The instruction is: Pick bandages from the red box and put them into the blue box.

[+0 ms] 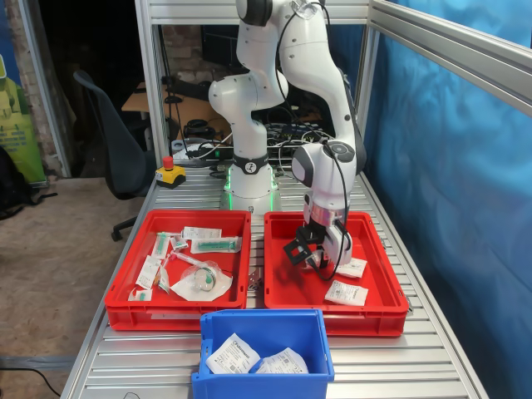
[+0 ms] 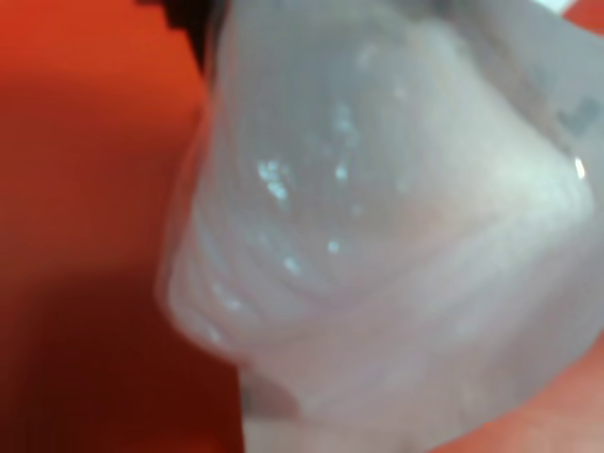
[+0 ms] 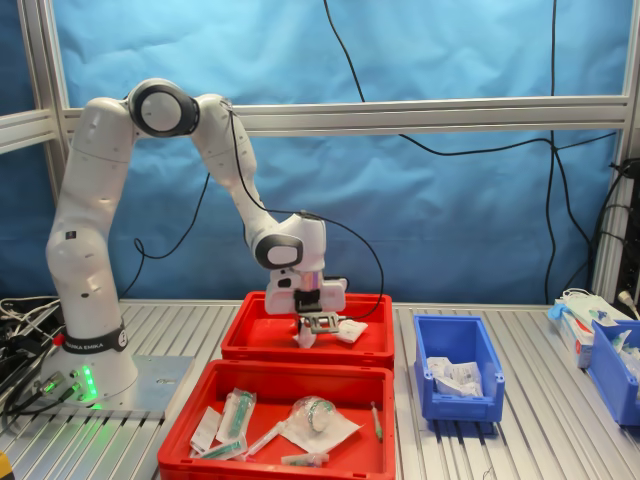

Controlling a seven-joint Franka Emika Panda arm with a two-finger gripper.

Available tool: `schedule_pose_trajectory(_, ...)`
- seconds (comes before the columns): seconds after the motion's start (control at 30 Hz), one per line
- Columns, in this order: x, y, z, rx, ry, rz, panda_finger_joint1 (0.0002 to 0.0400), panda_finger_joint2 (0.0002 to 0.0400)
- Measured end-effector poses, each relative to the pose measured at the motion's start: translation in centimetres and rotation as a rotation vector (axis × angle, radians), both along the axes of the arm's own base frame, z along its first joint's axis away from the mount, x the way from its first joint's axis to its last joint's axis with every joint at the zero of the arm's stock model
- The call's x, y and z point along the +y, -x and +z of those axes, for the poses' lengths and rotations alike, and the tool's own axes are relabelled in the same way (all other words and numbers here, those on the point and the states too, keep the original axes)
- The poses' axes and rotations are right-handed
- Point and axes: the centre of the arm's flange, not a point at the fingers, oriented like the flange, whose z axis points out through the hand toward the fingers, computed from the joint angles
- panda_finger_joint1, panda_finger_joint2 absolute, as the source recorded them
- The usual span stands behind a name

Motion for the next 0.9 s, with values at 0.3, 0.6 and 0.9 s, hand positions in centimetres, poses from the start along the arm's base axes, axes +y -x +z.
schedule_pose_trajectory(0.3, -1.6, -3.9, 5.1, -0.116, -0.03, -0.053, 0.0067, 0.0067)
schedule_pose_trajectory(0.6, -4.4, -8.8, 11.3, -0.203, -0.039, -0.128, 0.0067, 0.0067)
schedule_pose_trajectory(0.9, -8.0, -12.5, 15.9, -0.177, -0.004, -0.205, 0.0067, 0.0067)
